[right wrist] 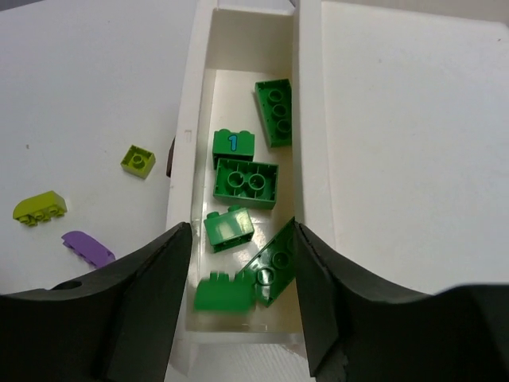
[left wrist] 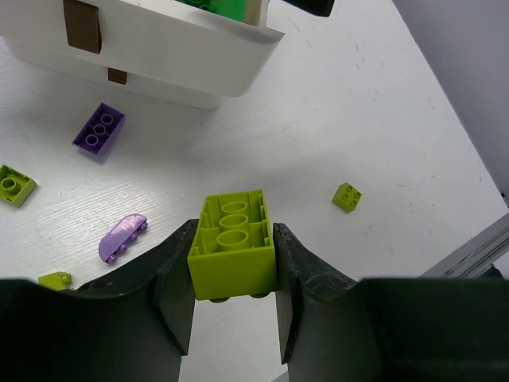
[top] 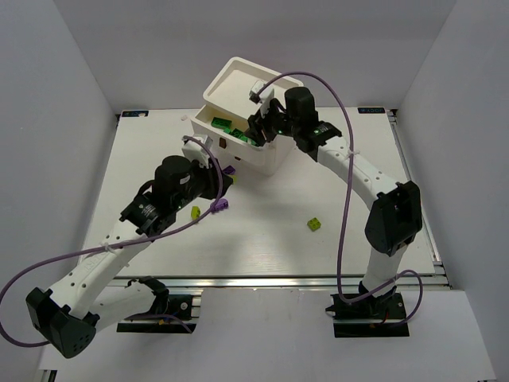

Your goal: Sort the legos into containers by color

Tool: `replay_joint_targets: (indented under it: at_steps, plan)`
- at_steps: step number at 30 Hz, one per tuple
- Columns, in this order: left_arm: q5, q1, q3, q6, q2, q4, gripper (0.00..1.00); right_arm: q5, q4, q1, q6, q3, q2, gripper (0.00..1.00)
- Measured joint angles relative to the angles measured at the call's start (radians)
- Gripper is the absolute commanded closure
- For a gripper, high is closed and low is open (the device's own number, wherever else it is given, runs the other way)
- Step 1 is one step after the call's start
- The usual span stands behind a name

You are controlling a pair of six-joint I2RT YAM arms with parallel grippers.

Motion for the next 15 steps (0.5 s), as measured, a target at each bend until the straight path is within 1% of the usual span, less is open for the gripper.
replay_joint_targets:
  at_steps: [3,5,7,9,10,11,13,15]
  plan:
    - [-0.001,0.000,-0.003,-0.011,-0.005,0.006,1.00,0.004,-0.005,0.000,0.000,0.033,0.011,0.37]
    - [-0.002,0.000,-0.004,-0.017,-0.005,0.007,1.00,0.002,-0.007,0.000,0.000,0.058,0.019,0.38]
    - [-0.008,0.000,-0.004,-0.023,-0.006,0.007,1.00,-0.045,-0.009,-0.001,-0.008,0.069,0.020,0.60]
    - [-0.020,0.000,-0.011,-0.034,-0.014,0.008,1.00,-0.130,-0.010,-0.002,-0.031,0.071,0.017,0.86]
    - [-0.028,0.000,-0.018,-0.040,-0.021,0.007,1.00,-0.195,-0.015,-0.003,-0.058,0.070,0.015,0.91]
    - [-0.034,0.000,-0.026,-0.047,-0.031,0.005,1.00,-0.251,-0.023,-0.003,-0.087,0.068,0.011,1.00]
    - [-0.048,0.000,-0.046,-0.060,-0.054,0.004,1.00,-0.355,-0.058,0.003,-0.153,0.064,0.003,1.00]
    - [-0.058,0.000,-0.058,-0.072,-0.076,-0.003,1.00,-0.412,-0.114,0.018,-0.224,0.077,0.006,1.00]
